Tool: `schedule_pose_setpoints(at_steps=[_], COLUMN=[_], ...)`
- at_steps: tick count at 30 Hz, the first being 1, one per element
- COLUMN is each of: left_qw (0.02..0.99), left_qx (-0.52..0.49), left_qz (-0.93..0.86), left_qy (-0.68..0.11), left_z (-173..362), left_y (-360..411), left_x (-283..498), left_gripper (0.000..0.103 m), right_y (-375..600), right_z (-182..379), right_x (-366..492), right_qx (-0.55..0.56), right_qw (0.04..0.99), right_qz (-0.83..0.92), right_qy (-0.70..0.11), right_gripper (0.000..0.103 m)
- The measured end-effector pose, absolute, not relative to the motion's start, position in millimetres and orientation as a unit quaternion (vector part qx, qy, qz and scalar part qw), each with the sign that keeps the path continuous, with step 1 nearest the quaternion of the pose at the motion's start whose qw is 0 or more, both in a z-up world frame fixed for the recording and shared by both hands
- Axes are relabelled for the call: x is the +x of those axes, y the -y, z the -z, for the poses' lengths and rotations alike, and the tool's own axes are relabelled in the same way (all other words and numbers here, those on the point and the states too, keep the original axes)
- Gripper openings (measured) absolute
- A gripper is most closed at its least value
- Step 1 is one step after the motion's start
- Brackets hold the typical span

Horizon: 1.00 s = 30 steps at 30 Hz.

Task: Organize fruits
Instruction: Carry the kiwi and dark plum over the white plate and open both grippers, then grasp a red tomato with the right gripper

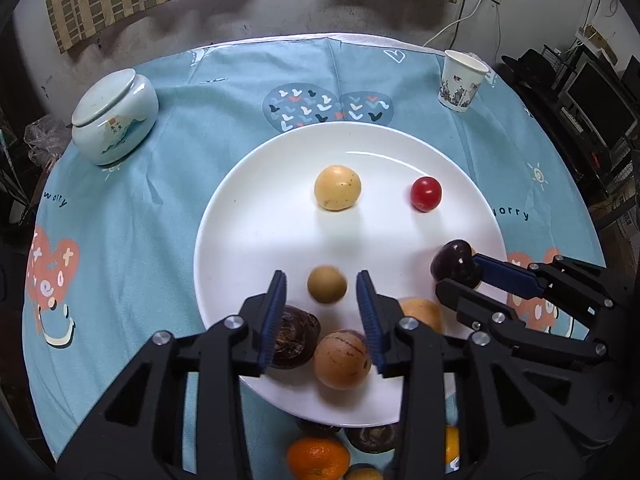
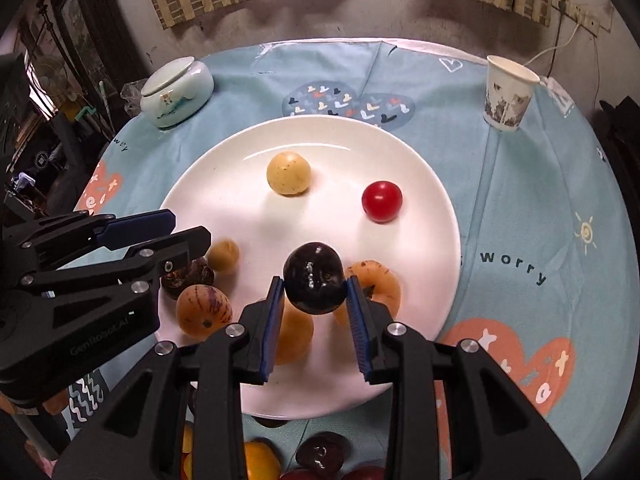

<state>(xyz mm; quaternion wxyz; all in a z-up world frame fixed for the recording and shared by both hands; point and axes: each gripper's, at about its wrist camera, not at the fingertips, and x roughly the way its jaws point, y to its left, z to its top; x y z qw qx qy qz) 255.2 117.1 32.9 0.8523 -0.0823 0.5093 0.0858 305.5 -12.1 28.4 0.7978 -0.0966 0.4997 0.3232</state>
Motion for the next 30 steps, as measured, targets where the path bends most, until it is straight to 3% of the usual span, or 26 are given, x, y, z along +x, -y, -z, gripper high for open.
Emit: schedule_pose_setpoints(at_steps=[1,3,4,5,6,16,24,30], left_qw=[0.854,0.856,0.856,0.857,0.858,0.875,0.856,0.839], left_qx=[-0.081,-0.081,-0.082,-0.079,-0.079,-0.076,-0.09,-0.096], left_qz=[-0.09,-0.089,-0.087,-0.092,-0.095,-0.09,-0.076,-0.076], left_qy=[-0.507,-0.503,-0.502,-0.501,-0.499,-0.469,-0.503,-0.53], left_z=[-34,-37,-39,-42,-44,-80,-53,-32], left_y=[-117,-118,-118,-118,-119,-127,-125,-124], left_x=[254,252,250,248,246,170,79,47], left_gripper=[0.052,0.052,0.052,0.051,0.052,0.054,0.059,0.06], right_y=[14,19,21,21,24,51,69,42], right_z=[-29,-32,-34,-36,-40,-73,-21,8], right_x=[305,304,303,304,304,232,122,106], right_qx=[-0.098,-0.093,-0.088,-0.084,-0.071,-0.097,-0.091,-0.071], right_qw=[0.799,0.803,0.804,0.805,0.809,0.816,0.764,0.74], right_qz=[-0.32,-0.318,-0.32,-0.318,-0.318,-0.355,-0.389,-0.387], right_qy=[-0.5,-0.495,-0.493,-0.494,-0.489,-0.446,-0.507,-0.545], right_gripper=[0.032,0.032,0.041,0.061,0.063,0.063,0.064,0.058])
